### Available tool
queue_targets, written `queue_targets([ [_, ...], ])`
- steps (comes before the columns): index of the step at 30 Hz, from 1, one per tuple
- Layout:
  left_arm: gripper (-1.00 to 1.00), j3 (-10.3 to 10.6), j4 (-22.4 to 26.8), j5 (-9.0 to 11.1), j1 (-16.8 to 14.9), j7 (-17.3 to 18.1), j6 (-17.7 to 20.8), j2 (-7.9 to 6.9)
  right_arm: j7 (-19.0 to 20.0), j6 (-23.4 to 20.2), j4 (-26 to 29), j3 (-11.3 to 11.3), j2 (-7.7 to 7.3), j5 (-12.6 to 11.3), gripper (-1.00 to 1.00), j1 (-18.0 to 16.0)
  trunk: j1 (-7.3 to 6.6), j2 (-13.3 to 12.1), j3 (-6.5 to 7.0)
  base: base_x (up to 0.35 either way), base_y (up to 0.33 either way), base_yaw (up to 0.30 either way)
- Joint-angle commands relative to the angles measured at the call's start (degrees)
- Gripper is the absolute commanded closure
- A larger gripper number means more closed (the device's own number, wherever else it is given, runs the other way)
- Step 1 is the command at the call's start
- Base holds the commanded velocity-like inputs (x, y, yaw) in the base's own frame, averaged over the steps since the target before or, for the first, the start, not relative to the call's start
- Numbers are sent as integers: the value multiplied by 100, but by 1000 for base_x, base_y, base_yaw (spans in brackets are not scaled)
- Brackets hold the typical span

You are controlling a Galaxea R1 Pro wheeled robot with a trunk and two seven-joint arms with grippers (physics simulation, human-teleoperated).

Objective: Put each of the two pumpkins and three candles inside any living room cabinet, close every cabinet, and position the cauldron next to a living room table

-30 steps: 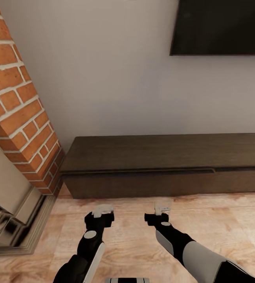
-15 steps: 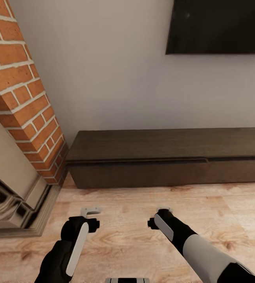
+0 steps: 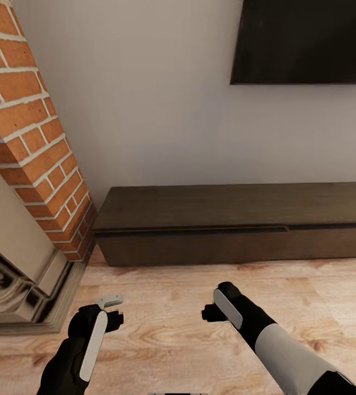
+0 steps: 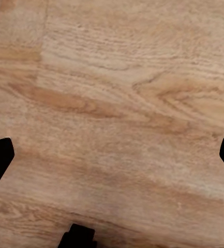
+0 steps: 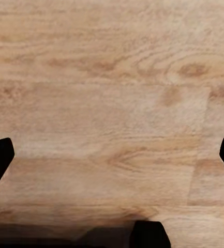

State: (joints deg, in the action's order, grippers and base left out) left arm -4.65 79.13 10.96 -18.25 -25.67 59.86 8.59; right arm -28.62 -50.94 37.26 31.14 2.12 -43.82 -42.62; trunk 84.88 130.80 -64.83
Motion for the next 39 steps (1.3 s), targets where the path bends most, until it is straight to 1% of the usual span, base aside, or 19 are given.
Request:
queue_targets([
  [1, -100, -10, -55, 62, -3, -42, 14, -6, -56, -28, 15, -116, -12, -66, -100, 0, -23, -40, 14, 0, 0, 0],
  [4, -100, -15, -338, 64, -21, -24, 14, -25, -56, -57, 3, -506, -33, -70, -100, -6, -89, -160, 68, 0, 0, 0],
  [6, -100, -12, -517, 67, -91, -20, 14, -49, -56, -66, -7, -653, -85, -72, -100, -3, -133, -240, 104, 0, 0, 0],
  [7, -100, -11, -694, 69, -198, -18, 14, -92, -56, -65, -12, -706, -142, -73, -100, 11, -155, -280, 121, 0, 0, 0],
  [8, -100, -19, -1150, 72, -402, -17, 14, -332, -56, -65, -7, -746, -194, -70, -100, 61, -177, -320, 139, 0, 0, 0],
  [9, -100, -23, -1391, 87, -483, -6, 14, -482, -56, -59, -7, -752, -206, -59, -100, 74, -199, -360, 157, 0, 0, 0],
  [10, -100, -23, -1671, 167, -565, 83, 14, -595, -58, -33, -8, -755, -213, -41, -100, 85, -221, -400, 175, 0, 0, 0],
  [12, -100, -20, -1921, 276, -627, 280, 10, -701, -98, -1, -13, -757, -220, -29, -100, 92, -265, -481, 211, 0, 0, 0],
  [14, -100, -13, -2031, 318, -649, 433, -1, -783, -173, 10, -15, -758, -223, -29, -100, 102, -309, -561, 247, 0, 0, 0],
  [15, -100, -9, -2099, 340, -660, 554, -11, -842, -261, 16, -13, -760, -222, -31, -100, 162, -331, -601, 265, 0, 0, 0],
  [17, -100, -9, -2206, 354, -667, 652, -25, -881, -364, 23, 9, -775, -225, -43, -100, 330, -375, -681, 301, 0, 0, 0],
  [20, -100, -4, -2577, 357, -670, 703, -74, -885, -437, 236, 22, -808, -228, -44, -100, 484, -441, -802, 355, 0, 0, 0],
  [22, -100, 15, -2945, 351, -671, 716, -407, -881, -451, 719, 8, -814, -237, -35, -100, 596, -485, -882, 391, 0, 0, 0],
  [25, -100, 33, -3430, 347, -671, 723, -968, -869, -457, 1393, 28, -820, -278, -34, -100, 1015, -551, -1002, 445, 0, 0, 0],
  [27, -100, 34, -3624, 350, -671, 726, -1144, -852, -459, 1651, 53, -825, -299, -44, -100, 1223, -594, -1082, 481, 0, 0, 0],
  [30, -100, 41, -3730, 348, -671, 721, -1253, -723, -453, 1809, 52, -821, -322, -66, -100, 1353, -660, -1203, 531, 0, 0, -33],
  [34, -100, 65, -3752, 326, -671, 696, -1279, -390, -453, 1879, 8, -821, -325, -73, -100, 1406, -748, -1363, 583, 0, 0, -158],
  [35, -100, 67, -3754, 323, -671, 693, -1281, -336, -453, 1887, 0, -820, -325, -74, -100, 1429, -770, -1403, 595, 0, 0, -203],
  [39, -100, 70, -3753, 313, -671, 697, -1280, -293, -449, 1962, -88, -829, -341, -74, -100, 1475, -858, -1564, 643, 0, 0, -221],
])
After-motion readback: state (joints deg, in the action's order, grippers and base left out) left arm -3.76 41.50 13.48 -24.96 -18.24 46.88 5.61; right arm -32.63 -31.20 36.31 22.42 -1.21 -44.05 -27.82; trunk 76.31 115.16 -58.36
